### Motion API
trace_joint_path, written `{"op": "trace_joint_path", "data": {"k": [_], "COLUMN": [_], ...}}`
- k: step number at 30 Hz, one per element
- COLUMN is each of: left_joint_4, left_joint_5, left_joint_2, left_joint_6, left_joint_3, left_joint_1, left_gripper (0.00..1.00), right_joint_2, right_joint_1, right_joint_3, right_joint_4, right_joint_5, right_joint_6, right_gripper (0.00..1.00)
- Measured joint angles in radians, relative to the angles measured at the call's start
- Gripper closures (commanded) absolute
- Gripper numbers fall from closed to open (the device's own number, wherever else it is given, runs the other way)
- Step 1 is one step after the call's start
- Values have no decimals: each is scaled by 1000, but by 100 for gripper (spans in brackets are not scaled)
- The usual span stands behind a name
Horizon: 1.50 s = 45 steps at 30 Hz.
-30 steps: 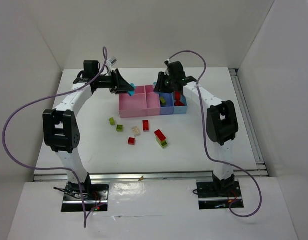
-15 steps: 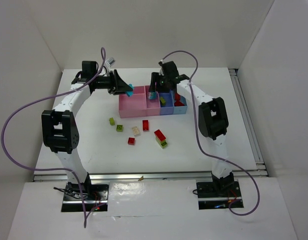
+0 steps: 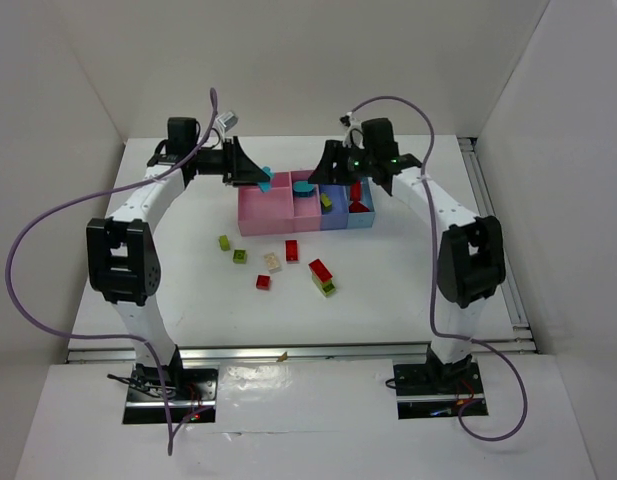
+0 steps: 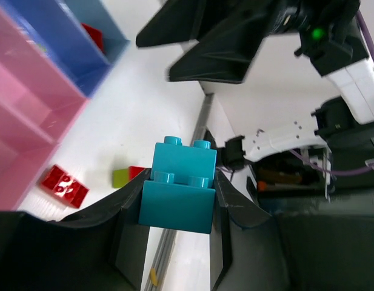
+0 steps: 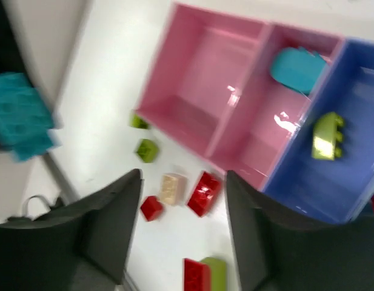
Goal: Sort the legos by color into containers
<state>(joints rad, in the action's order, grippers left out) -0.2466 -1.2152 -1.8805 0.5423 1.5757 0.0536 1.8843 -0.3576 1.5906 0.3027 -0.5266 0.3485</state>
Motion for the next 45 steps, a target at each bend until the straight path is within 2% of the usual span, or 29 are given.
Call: {"op": "trace_joint_path", "data": {"k": [2, 10, 20, 23, 26, 31, 39, 45], "left_joint_4": [22, 101, 125, 71, -70, -267, -344, -339], "left_joint_5": [-37, -134, -172, -159, -88, 171, 486, 587], "left_joint_2": [-10, -43, -44, -50, -61, -59, 0, 49], "left_joint_6": [4, 18, 8, -28, -142, -387, -594, -652], "left_joint_3": [11, 26, 37, 69, 156, 309, 220, 158], "left_joint_1": [16, 74, 99, 101, 106, 153, 221, 220], "left_gripper": [100, 100, 100, 100, 100, 100, 100, 100], "right_joint_2": [-47, -64, -40, -40, -35, -35, -34, -31], "right_joint_1": [24, 14, 3, 7, 19, 67, 82, 82], "right_joint_3": [-10, -9, -6, 4, 35, 7, -119, -118], "right_joint_4": [-30, -158, -234, -224, -184, -153, -252, -314], "right_joint_5": [-80, -366, -472, -465, -431, -410, -428, -440], "right_joint_6": [2, 49, 117, 150, 219, 417, 711, 787], "right_gripper": [28, 26, 26, 28, 28, 28, 26, 26]}}
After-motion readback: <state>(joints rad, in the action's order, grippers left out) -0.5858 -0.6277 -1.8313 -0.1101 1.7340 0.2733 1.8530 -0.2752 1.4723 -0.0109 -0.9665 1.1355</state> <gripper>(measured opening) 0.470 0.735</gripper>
